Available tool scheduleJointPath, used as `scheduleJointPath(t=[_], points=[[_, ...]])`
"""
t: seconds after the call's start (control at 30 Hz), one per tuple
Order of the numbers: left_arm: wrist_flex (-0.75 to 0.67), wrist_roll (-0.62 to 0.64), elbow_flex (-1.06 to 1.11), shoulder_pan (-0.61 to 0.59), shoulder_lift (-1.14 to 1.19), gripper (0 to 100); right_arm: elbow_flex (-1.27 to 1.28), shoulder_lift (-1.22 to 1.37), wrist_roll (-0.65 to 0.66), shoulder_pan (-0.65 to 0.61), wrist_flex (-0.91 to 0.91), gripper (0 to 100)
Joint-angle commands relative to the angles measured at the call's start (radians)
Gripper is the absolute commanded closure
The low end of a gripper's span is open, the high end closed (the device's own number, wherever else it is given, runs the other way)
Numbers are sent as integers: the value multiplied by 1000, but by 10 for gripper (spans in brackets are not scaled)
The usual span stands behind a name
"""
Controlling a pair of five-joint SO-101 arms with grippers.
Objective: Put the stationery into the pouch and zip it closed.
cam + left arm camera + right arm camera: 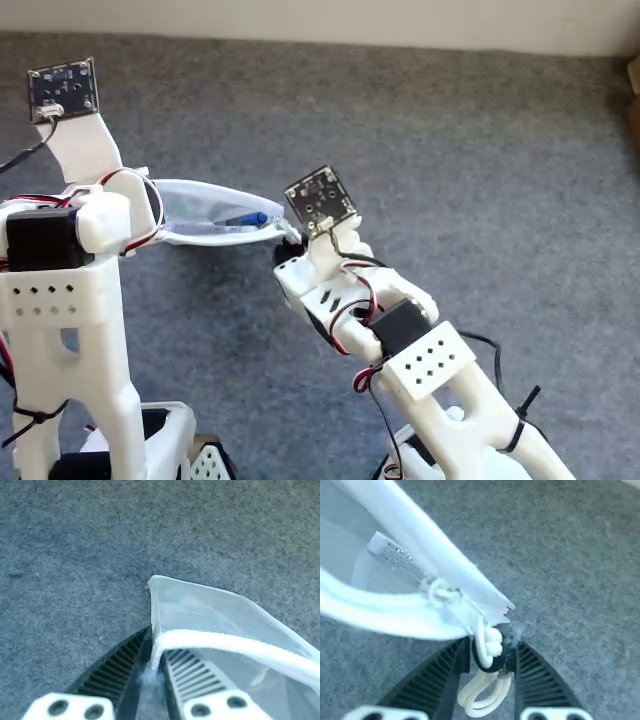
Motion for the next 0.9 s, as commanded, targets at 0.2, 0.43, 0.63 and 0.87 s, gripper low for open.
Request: scheduleJointPath(t=[0.2,0.43,0.63,0.87], points=[[-18,2,-7,-10,2,993,-35,-15,110,13,148,994],[-57,-2,-5,-8,-4,992,-61,-203,124,-1,229,994],[-61,-72,-13,42,-4,848,-25,-305,218,-87,309,994],[-146,-117,-16,124,-1,722,42,-352,221,-102,343,994]])
